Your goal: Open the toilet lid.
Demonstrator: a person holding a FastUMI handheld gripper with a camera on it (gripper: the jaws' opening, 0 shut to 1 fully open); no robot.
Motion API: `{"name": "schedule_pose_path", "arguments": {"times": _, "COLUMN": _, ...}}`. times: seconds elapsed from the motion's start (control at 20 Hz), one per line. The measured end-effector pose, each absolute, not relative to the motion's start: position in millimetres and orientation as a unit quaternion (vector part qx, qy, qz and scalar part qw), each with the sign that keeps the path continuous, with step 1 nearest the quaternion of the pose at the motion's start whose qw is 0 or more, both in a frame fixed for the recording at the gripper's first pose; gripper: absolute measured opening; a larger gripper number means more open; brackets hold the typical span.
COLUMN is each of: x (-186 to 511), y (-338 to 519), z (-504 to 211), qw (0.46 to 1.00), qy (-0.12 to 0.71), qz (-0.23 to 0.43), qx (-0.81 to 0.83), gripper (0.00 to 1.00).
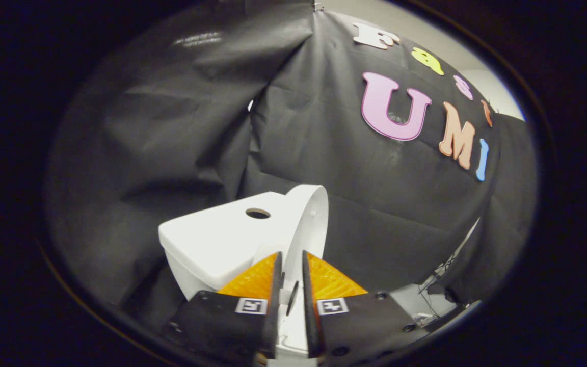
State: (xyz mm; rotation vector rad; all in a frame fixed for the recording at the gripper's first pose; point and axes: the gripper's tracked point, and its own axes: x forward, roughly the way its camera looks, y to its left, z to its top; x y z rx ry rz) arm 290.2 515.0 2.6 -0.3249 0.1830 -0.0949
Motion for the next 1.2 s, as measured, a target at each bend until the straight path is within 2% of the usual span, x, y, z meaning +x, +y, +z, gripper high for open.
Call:
{"name": "schedule_pose_path", "arguments": {"times": 0.6, "x": 239, "y": 516, "z": 61, "qw": 0.986, "qy": 0.051, "qz": 0.007, "qx": -0.157, "gripper": 0.95}}
{"name": "schedule_pose_path", "arguments": {"times": 1.2, "x": 164, "y": 409, "z": 117, "qw": 0.996, "qy": 0.031, "qz": 0.002, "qx": -0.087, "gripper": 0.95}}
